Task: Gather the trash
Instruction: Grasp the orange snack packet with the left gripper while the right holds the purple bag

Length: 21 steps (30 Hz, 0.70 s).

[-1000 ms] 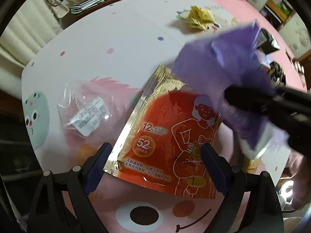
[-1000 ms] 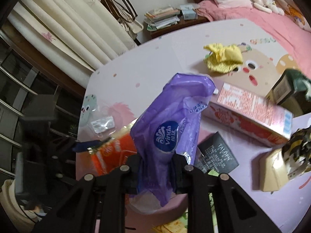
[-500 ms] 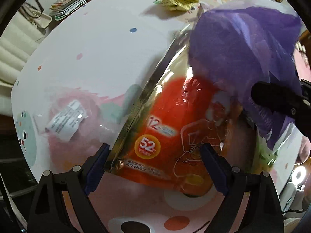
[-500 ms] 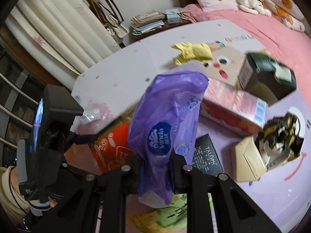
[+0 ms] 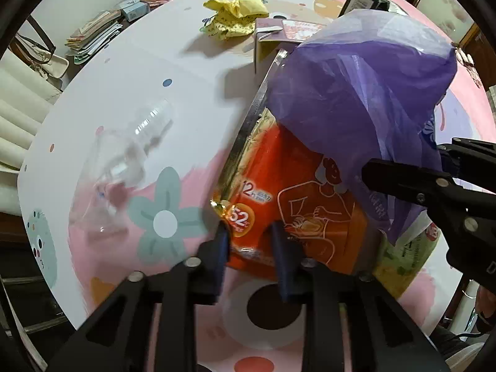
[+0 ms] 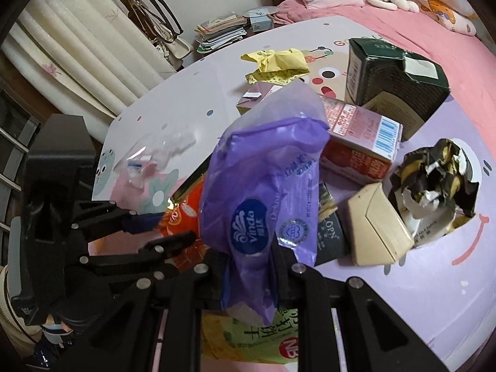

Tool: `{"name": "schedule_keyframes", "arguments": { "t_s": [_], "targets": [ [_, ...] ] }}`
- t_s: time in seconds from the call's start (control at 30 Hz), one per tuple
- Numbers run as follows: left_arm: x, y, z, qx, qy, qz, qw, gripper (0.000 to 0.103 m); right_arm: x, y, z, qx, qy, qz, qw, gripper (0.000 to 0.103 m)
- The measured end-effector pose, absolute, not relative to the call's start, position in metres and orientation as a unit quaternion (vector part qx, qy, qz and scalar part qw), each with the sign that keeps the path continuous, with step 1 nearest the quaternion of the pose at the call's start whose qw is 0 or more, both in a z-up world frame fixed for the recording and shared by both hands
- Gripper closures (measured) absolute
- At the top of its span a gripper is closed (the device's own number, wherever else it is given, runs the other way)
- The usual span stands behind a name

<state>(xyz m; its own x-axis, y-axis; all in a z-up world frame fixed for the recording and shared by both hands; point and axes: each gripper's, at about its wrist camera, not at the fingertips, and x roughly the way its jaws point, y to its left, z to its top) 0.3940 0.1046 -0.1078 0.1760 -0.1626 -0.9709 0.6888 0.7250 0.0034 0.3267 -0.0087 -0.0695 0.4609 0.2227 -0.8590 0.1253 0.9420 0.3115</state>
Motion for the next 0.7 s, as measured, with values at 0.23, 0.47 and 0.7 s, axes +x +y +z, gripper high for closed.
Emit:
{"name": "schedule_keyframes", "arguments": {
  "t_s": [0.23,0.47,0.7],
  "targets": [
    [0.373,0.117,-0.091,0.207,0.562,-0.276,0.752,0.098,0.314,-0.013,-0.06,0.172,0.51,0.044,0.841,0.086],
    [0.344,0.144,-0.044,0.159,0.545,-0.244,0.786,0.1,0.29,-0.024,-0.027,0.167,0.484,0.08,0.855,0.087],
    [0.278,0.143,0.004,0.123,0.516,-0.185,0.827,0.1,0.245,-0.042,0.011,0.152,0.453,0.143,0.867,0.087]
  ]
}}
